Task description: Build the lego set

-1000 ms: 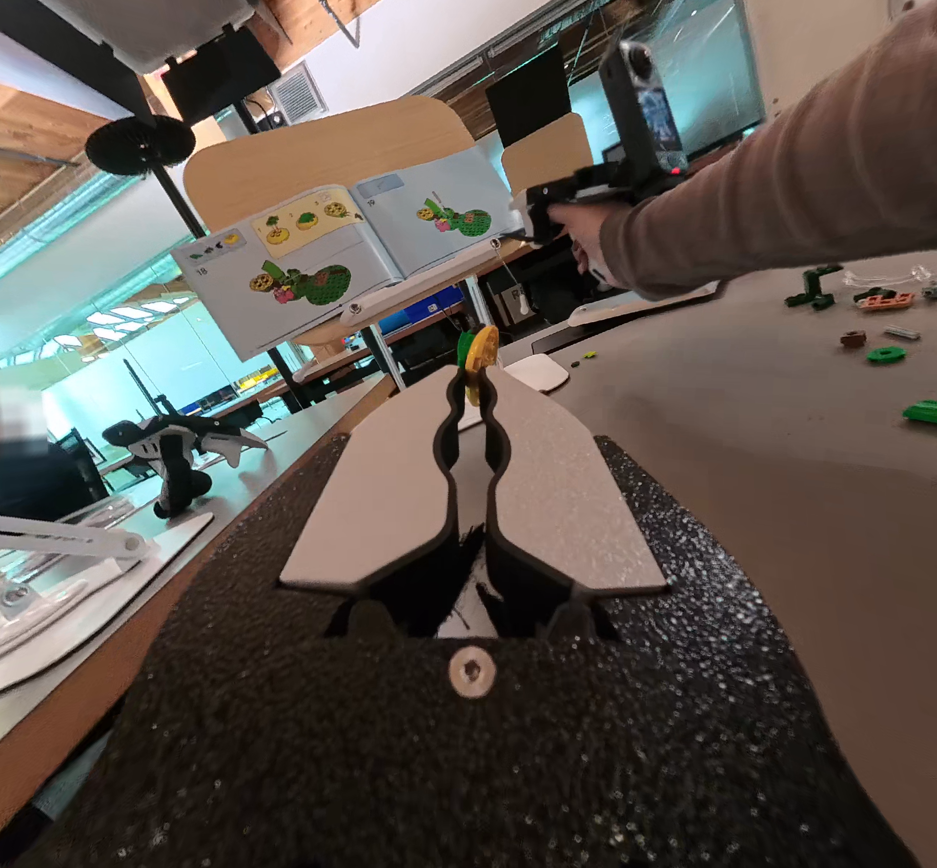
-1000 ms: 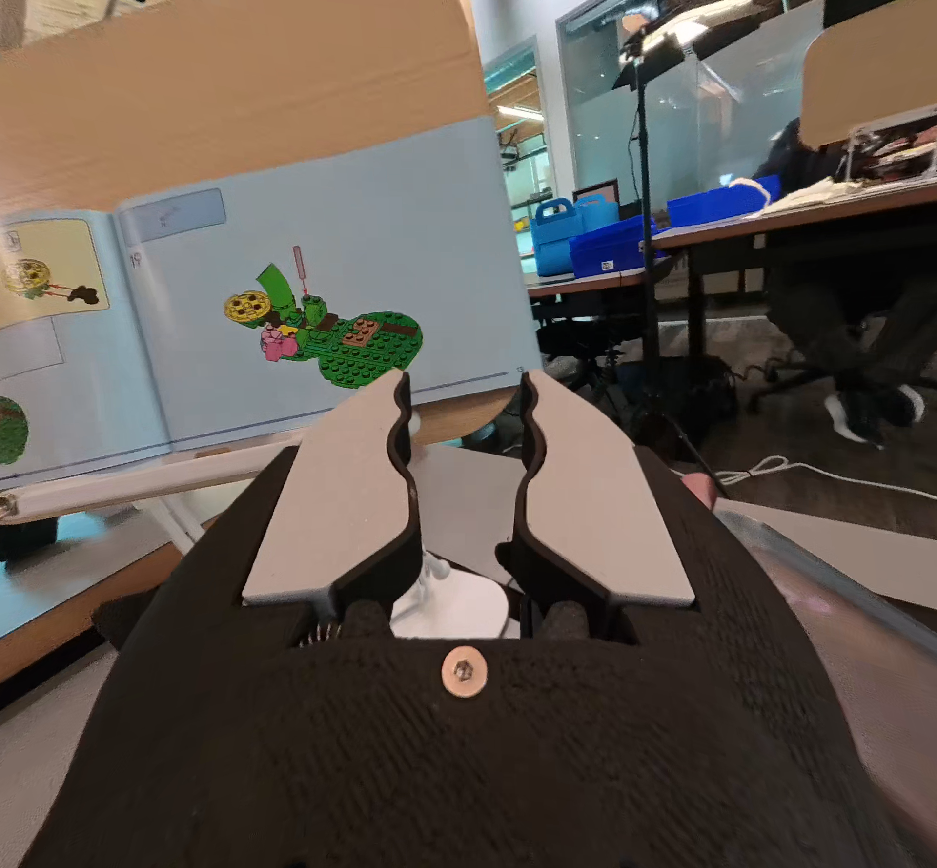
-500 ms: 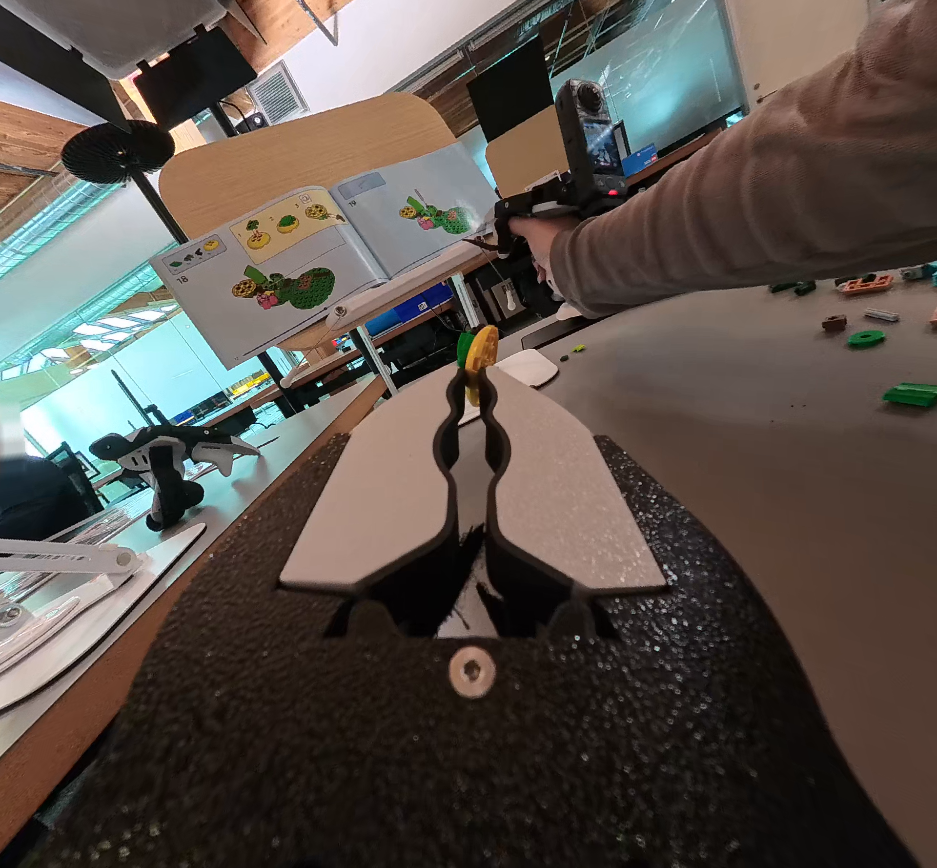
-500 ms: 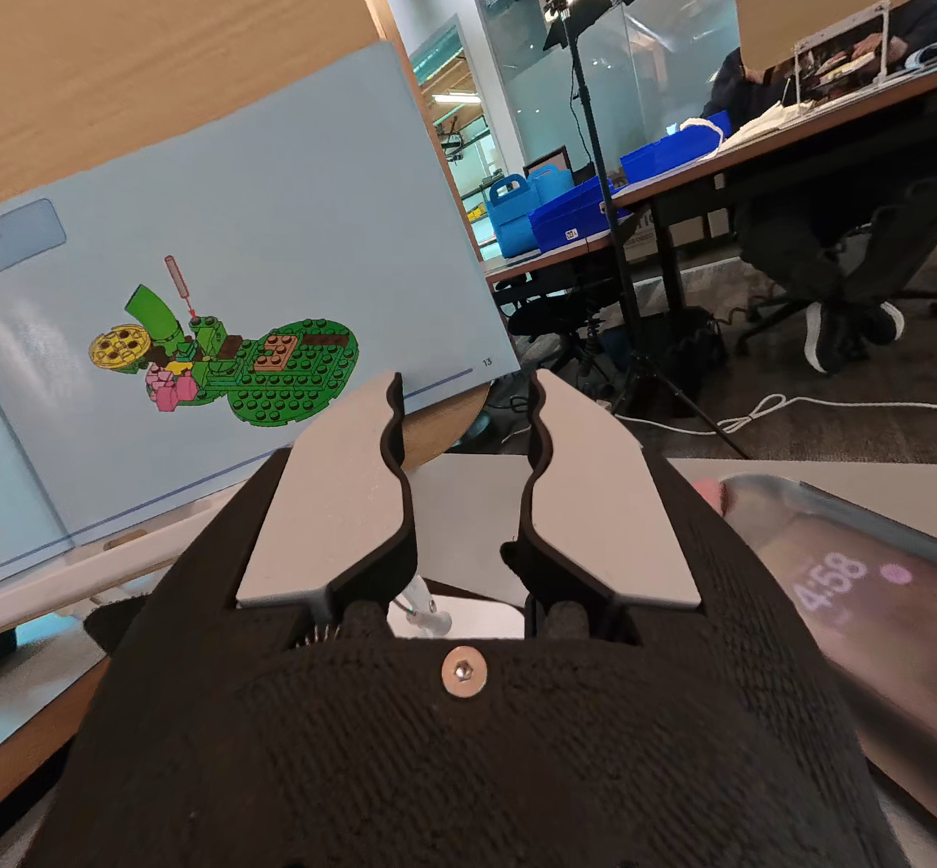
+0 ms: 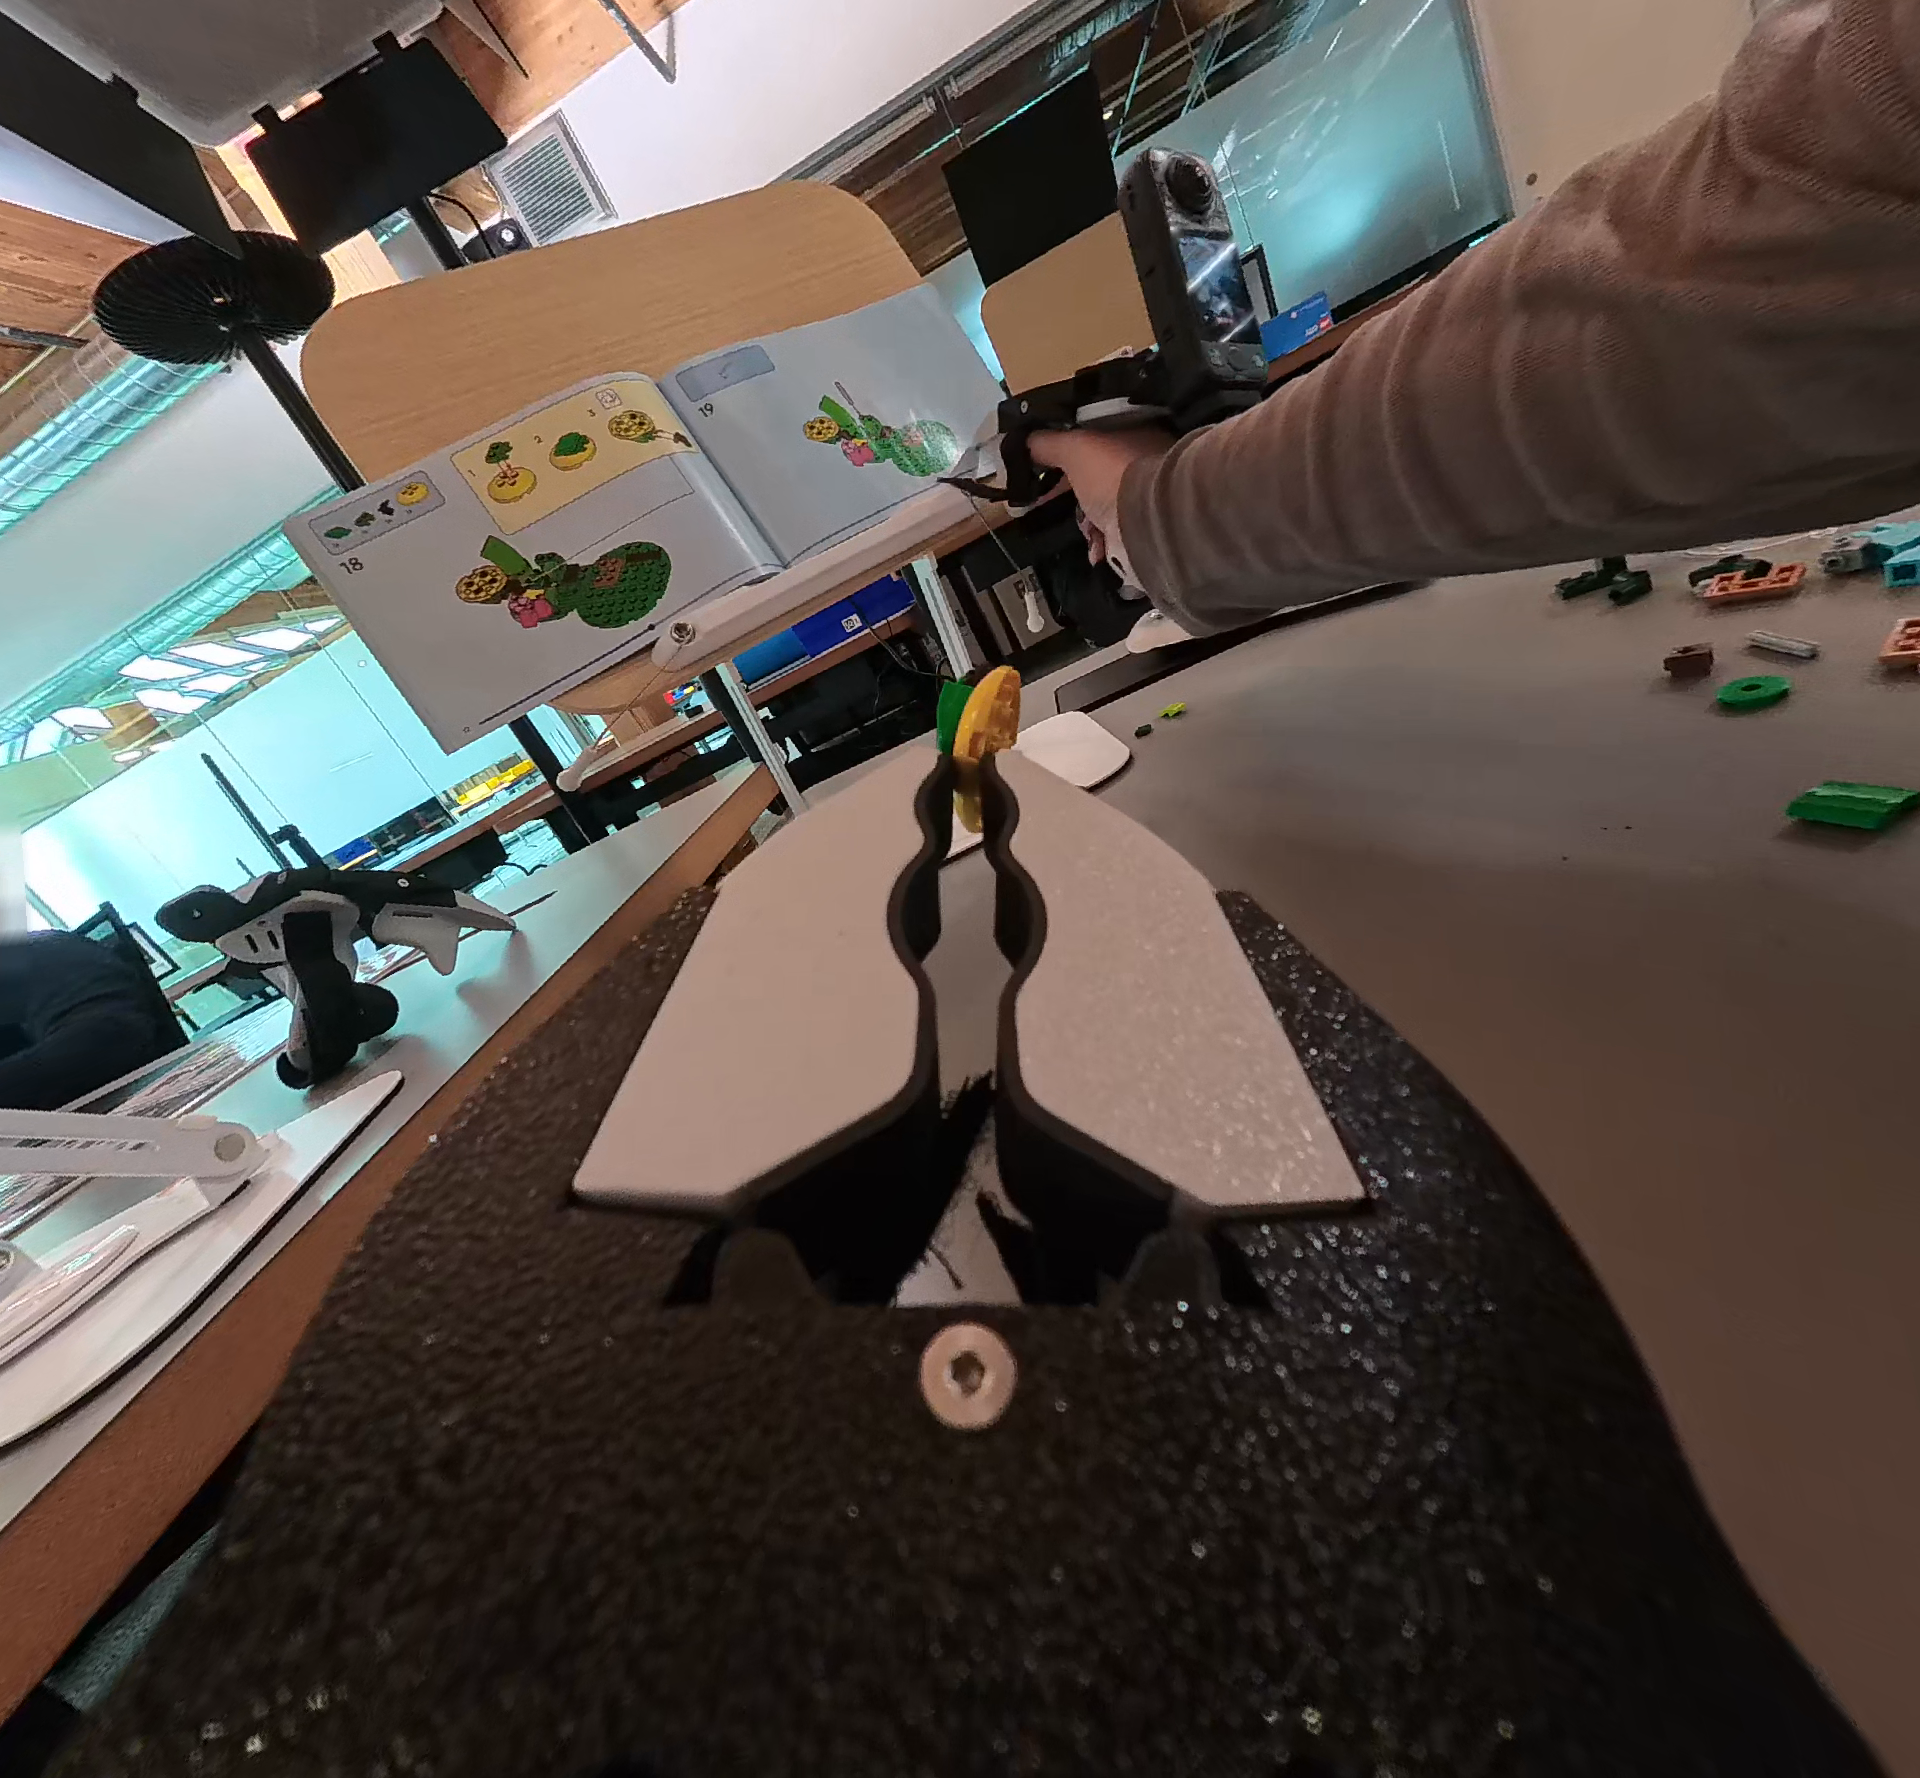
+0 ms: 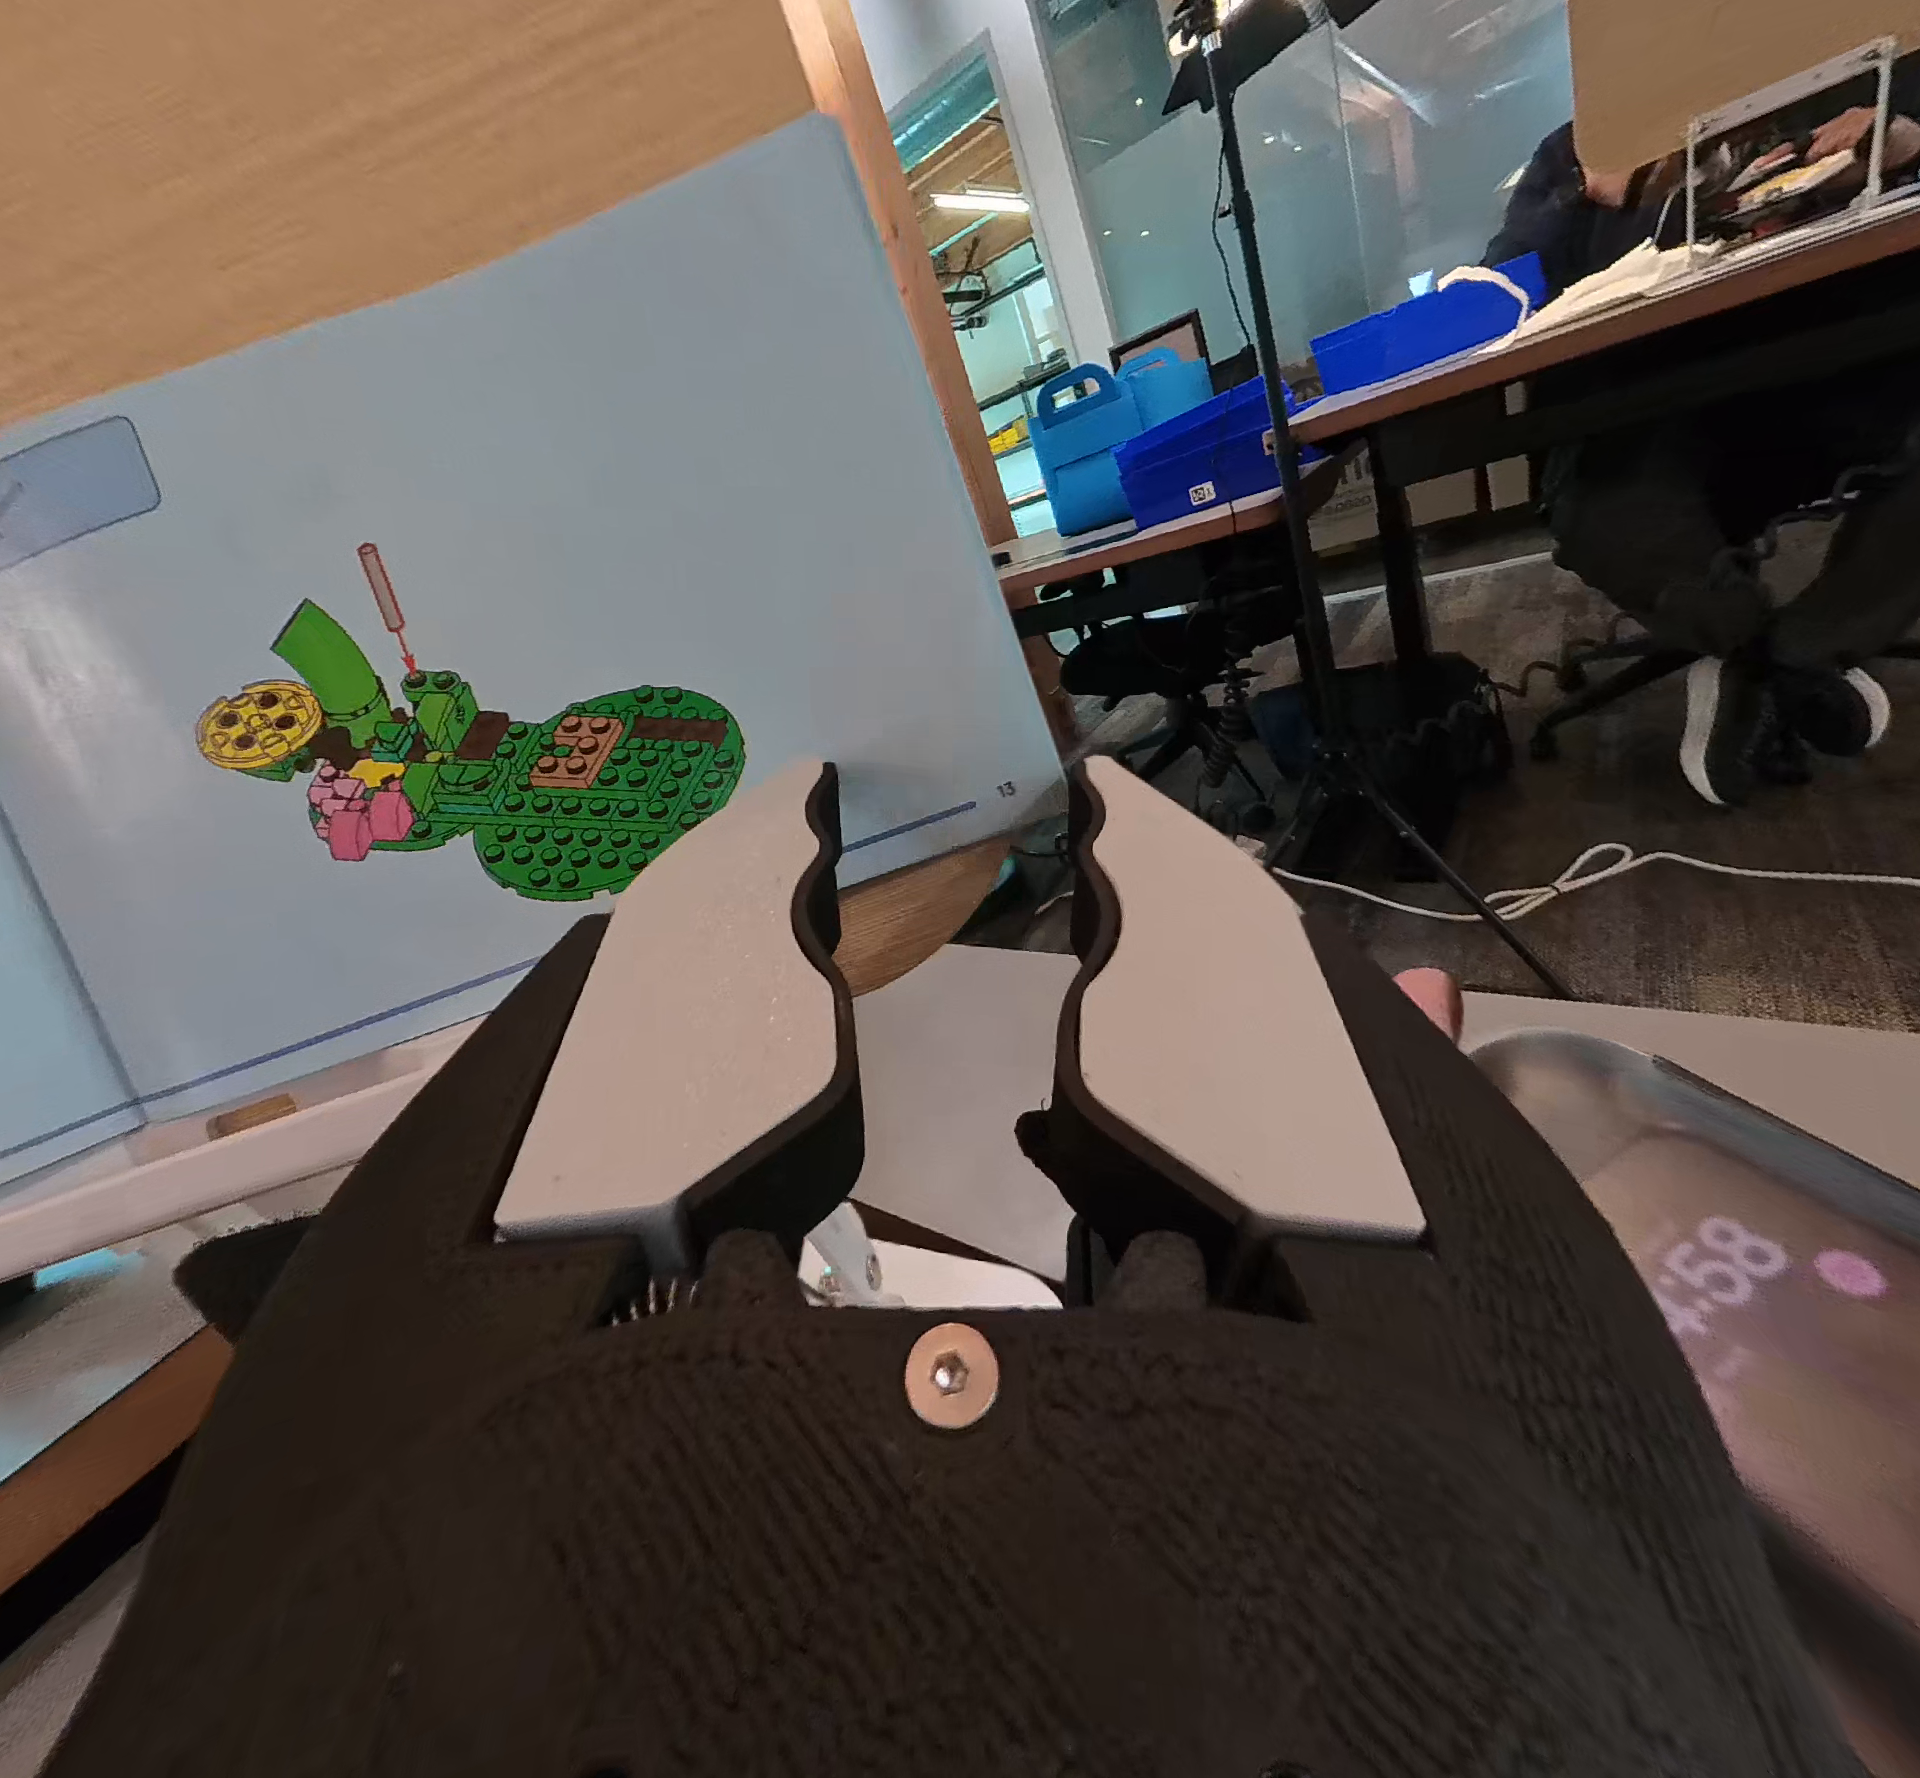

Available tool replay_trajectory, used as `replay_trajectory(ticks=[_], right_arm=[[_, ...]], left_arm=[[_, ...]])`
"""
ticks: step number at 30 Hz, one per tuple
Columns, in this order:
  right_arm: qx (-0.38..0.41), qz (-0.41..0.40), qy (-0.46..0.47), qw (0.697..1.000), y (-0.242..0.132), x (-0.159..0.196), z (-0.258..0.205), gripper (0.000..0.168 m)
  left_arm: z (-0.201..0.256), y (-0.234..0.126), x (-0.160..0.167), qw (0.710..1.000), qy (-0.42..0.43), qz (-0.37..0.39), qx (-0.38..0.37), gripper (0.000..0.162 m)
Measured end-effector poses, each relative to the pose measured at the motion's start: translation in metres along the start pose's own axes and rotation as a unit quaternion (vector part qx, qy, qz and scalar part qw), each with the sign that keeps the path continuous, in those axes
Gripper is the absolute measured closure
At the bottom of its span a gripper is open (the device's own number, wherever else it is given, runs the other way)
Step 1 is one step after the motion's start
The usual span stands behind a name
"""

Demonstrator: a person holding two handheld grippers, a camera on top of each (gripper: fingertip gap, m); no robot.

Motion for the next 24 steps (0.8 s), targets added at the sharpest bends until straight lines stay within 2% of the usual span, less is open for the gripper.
replay_trajectory(ticks=[4,12,15,19,22,24], right_arm=[[-0.011,-0.006,0.007,1.000,0.001,0.001,0.003,0.131],[-0.003,-0.008,-0.007,1.000,-0.005,0.000,0.007,0.160],[0.004,-0.004,-0.019,1.000,-0.008,0.000,0.005,0.162],[0.006,-0.011,-0.053,0.999,-0.008,0.001,0.001,0.158],[0.015,-0.016,-0.075,0.997,-0.007,0.000,-0.002,0.139],[0.017,-0.011,-0.092,0.996,-0.007,-0.001,-0.006,0.135]], left_arm=[[0.000,0.000,0.000,1.000,-0.002,-0.001,0.001,0.157],[0.000,0.000,0.000,1.000,-0.002,-0.003,0.003,0.157],[0.000,0.000,0.000,1.000,-0.004,-0.003,0.003,0.157],[0.000,0.000,0.000,1.000,-0.005,-0.003,0.004,0.157],[0.000,0.000,0.000,1.000,-0.005,-0.002,0.004,0.157],[0.000,0.000,0.000,1.000,-0.005,-0.002,0.004,0.157]])
Point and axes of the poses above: each gripper's, where its closed fingertips meet, y out along the fingers, x out of its underside, z = x × y across the jaws, the point moved 10 cm from there along -y, back along the fingers, and after that the axes turned 13 degrees about -x, right-handed, at the moved point
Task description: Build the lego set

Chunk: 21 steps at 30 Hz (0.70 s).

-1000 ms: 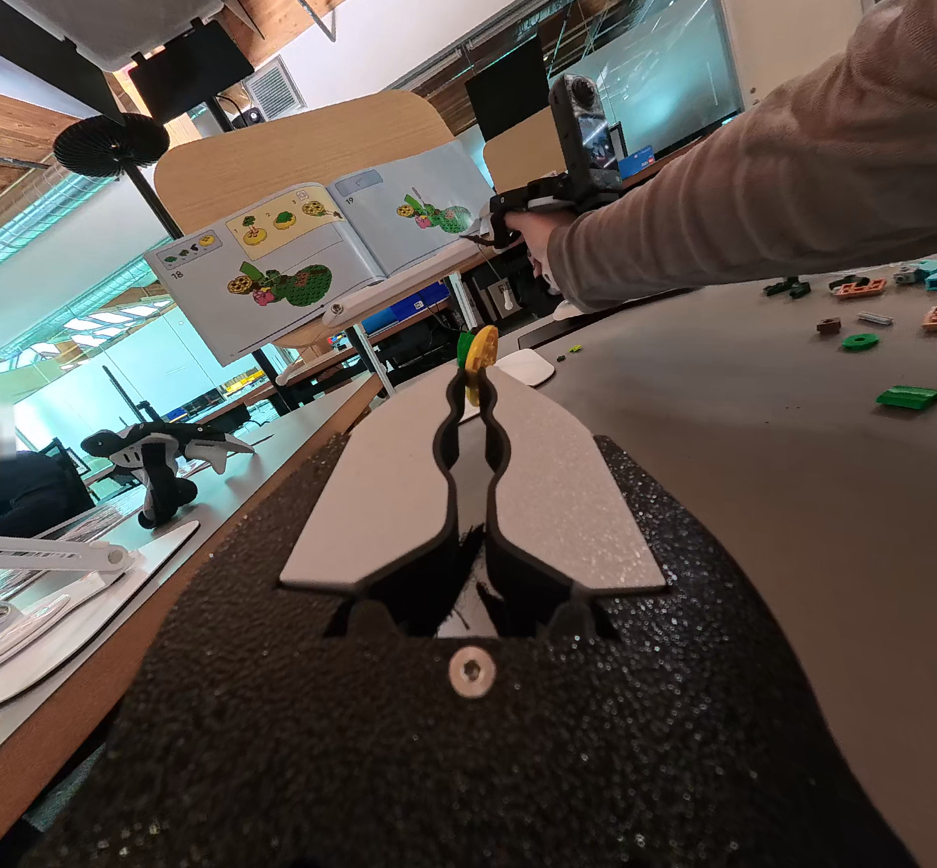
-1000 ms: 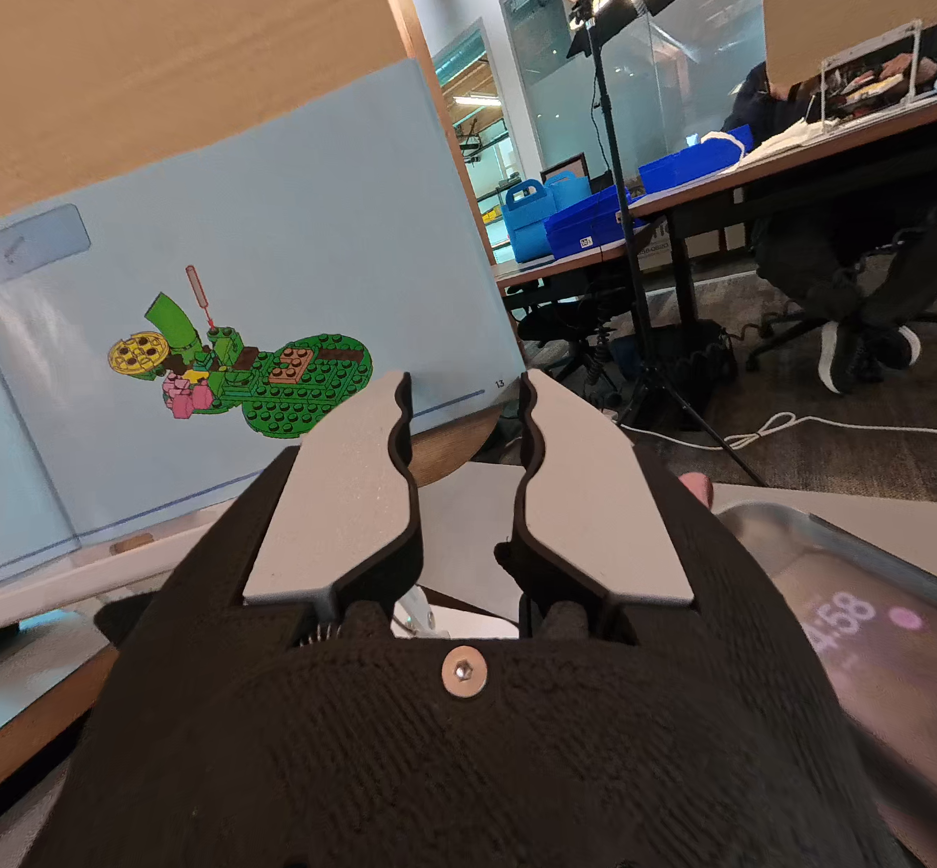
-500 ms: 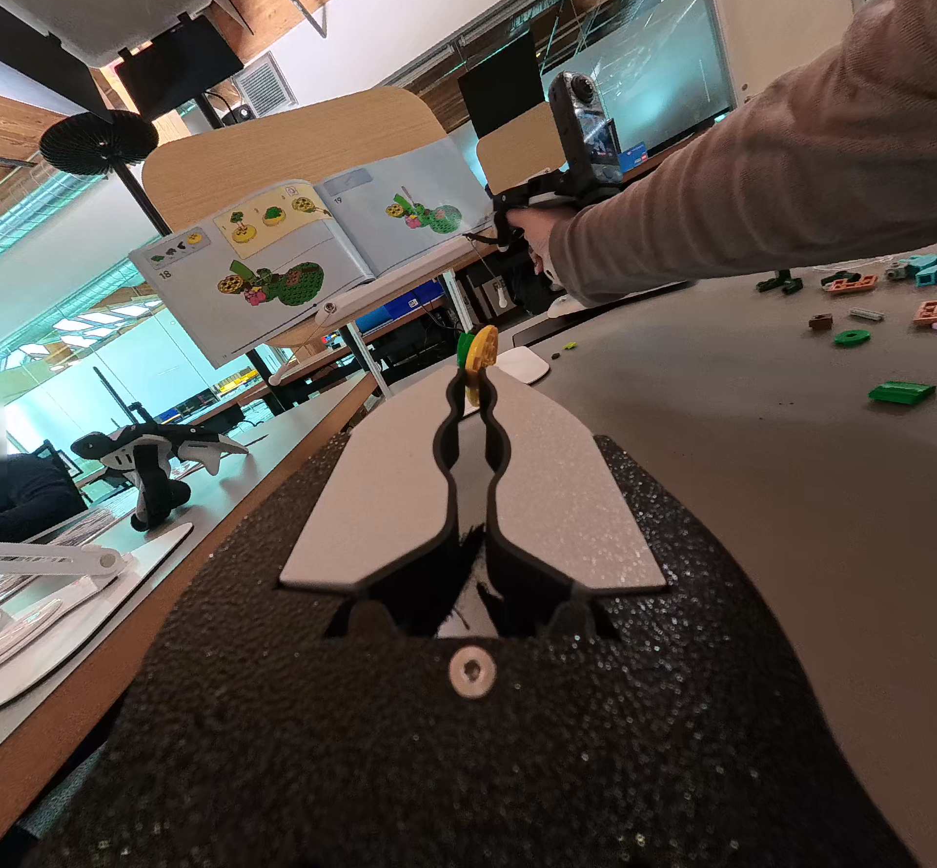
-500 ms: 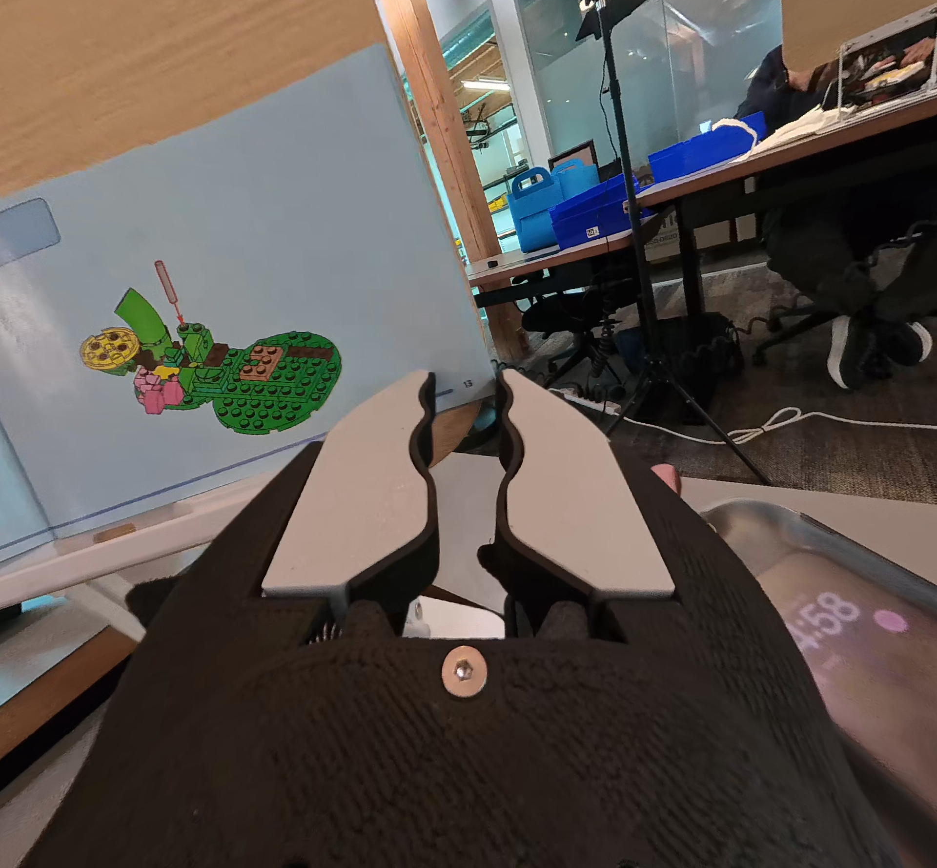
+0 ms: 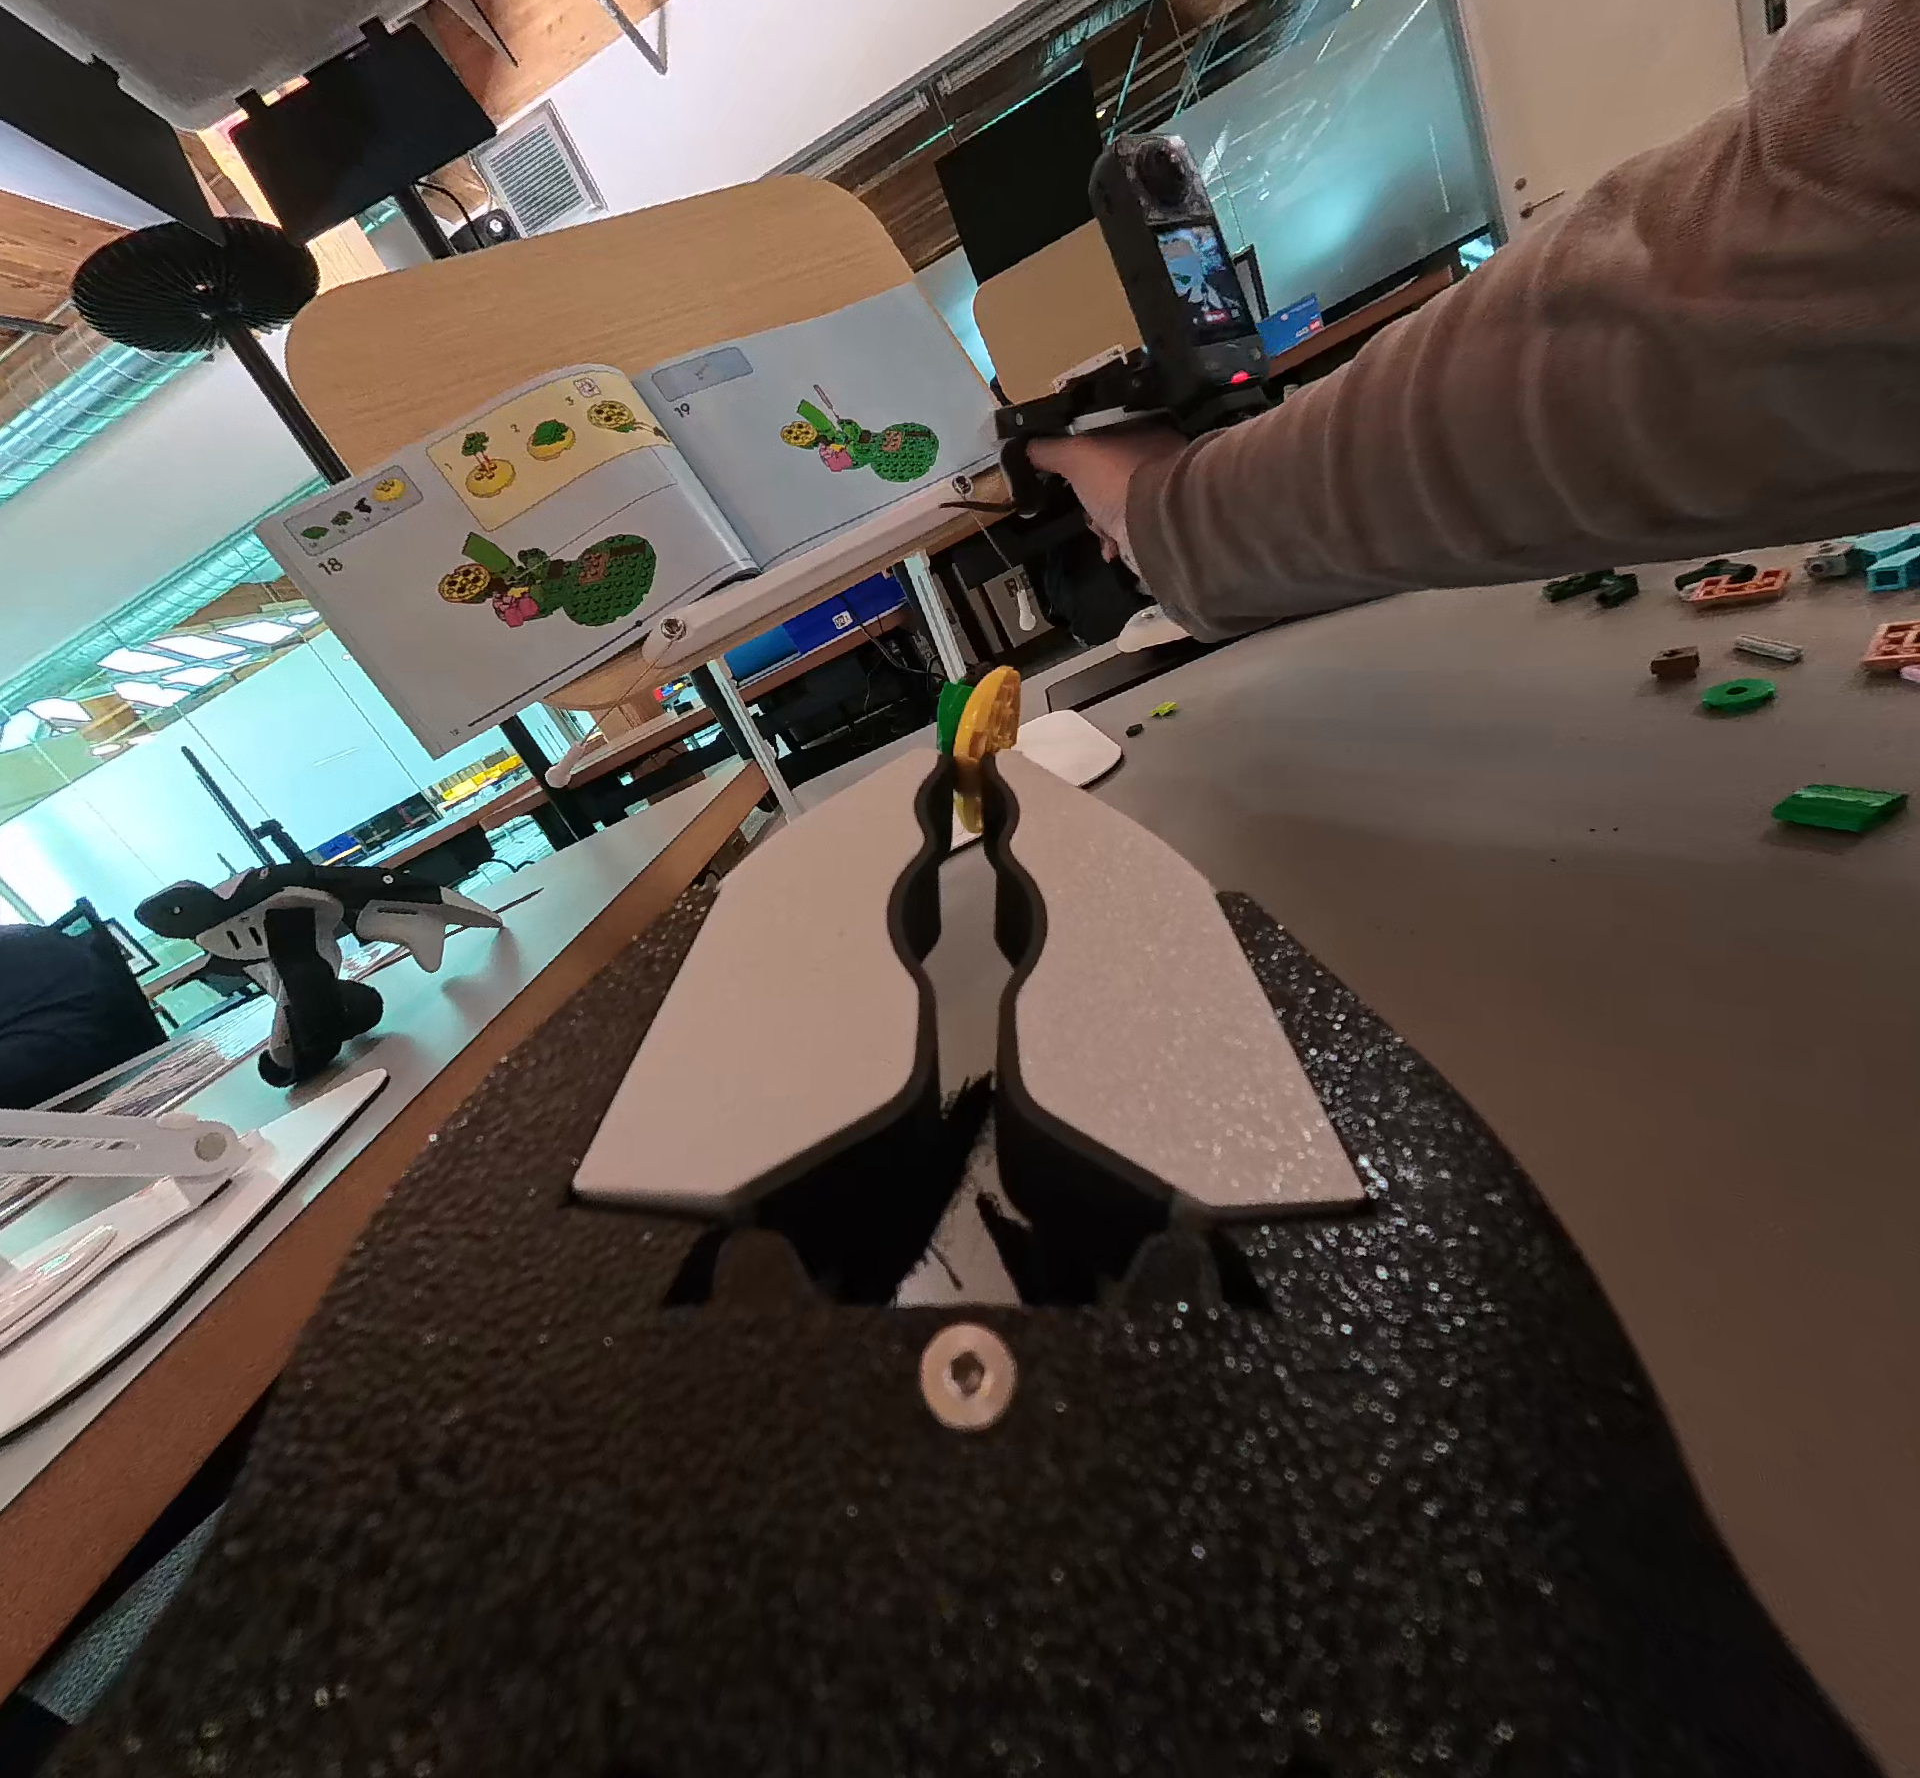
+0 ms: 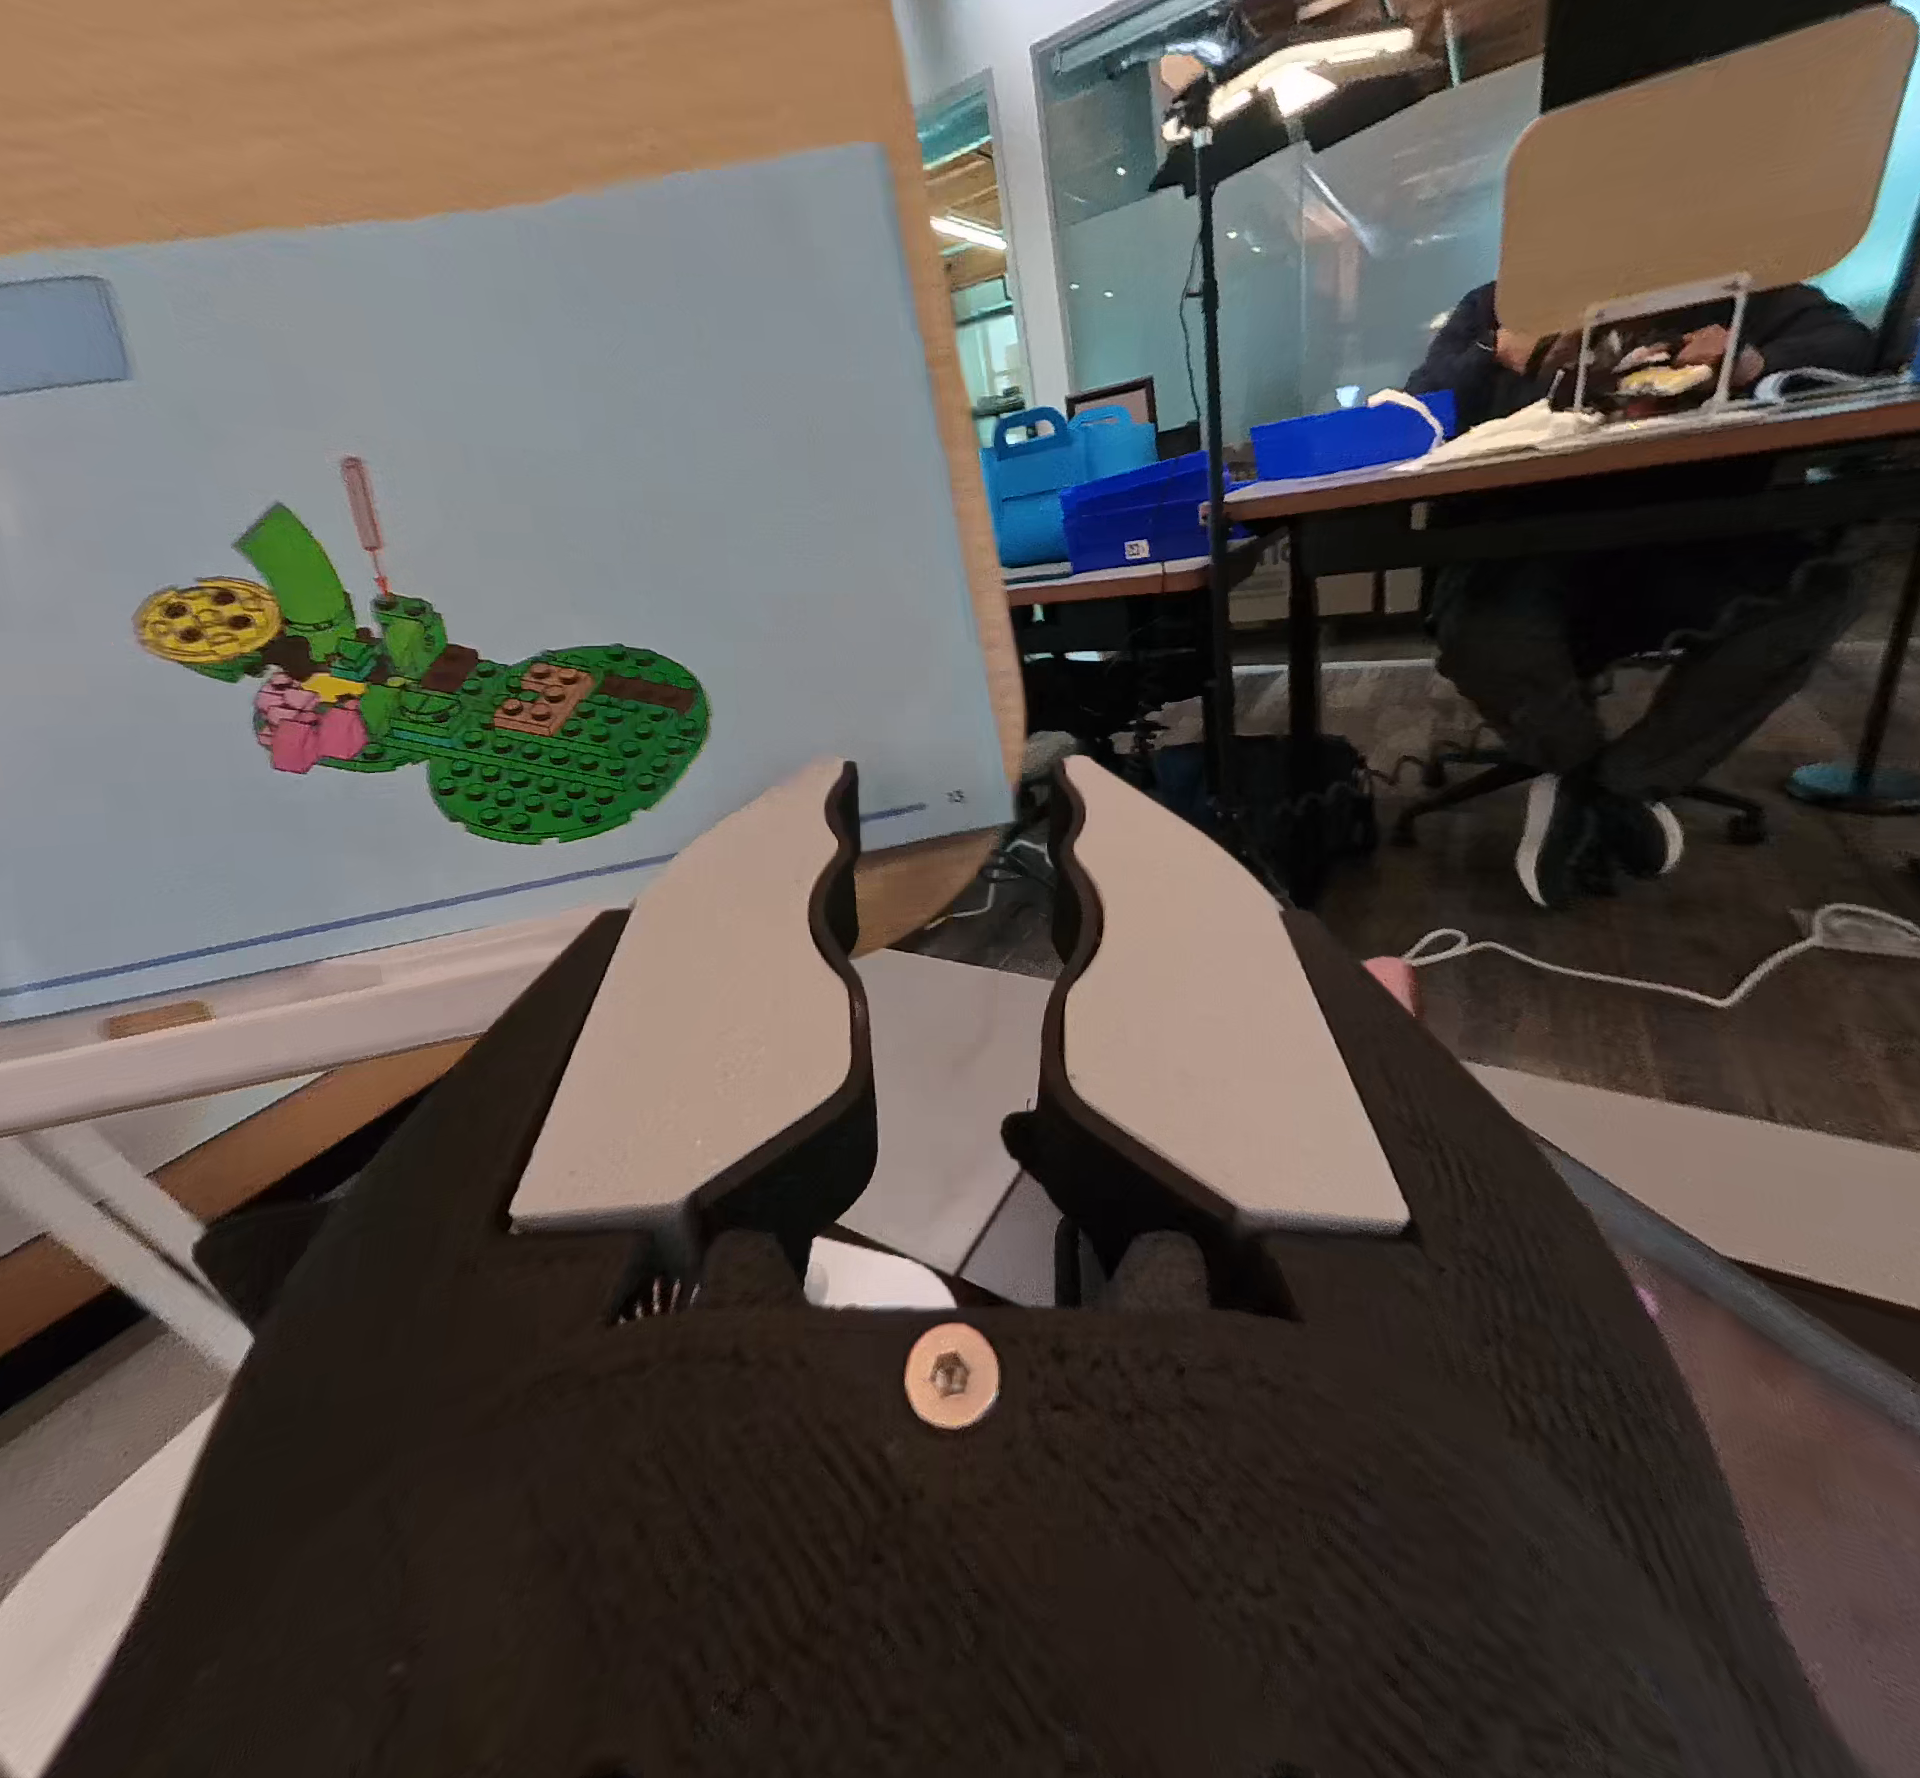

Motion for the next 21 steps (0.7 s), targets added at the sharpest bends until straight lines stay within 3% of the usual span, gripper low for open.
replay_trajectory(ticks=[9,21], right_arm=[[-0.032,-0.034,0.015,0.999,0.013,-0.005,-0.010,0.118],[-0.063,-0.043,-0.012,0.997,0.013,-0.010,-0.027,0.153]], left_arm=[[0.000,0.000,0.000,1.000,-0.002,0.000,0.003,0.157],[0.000,0.000,0.000,1.000,-0.007,-0.001,0.003,0.157]])
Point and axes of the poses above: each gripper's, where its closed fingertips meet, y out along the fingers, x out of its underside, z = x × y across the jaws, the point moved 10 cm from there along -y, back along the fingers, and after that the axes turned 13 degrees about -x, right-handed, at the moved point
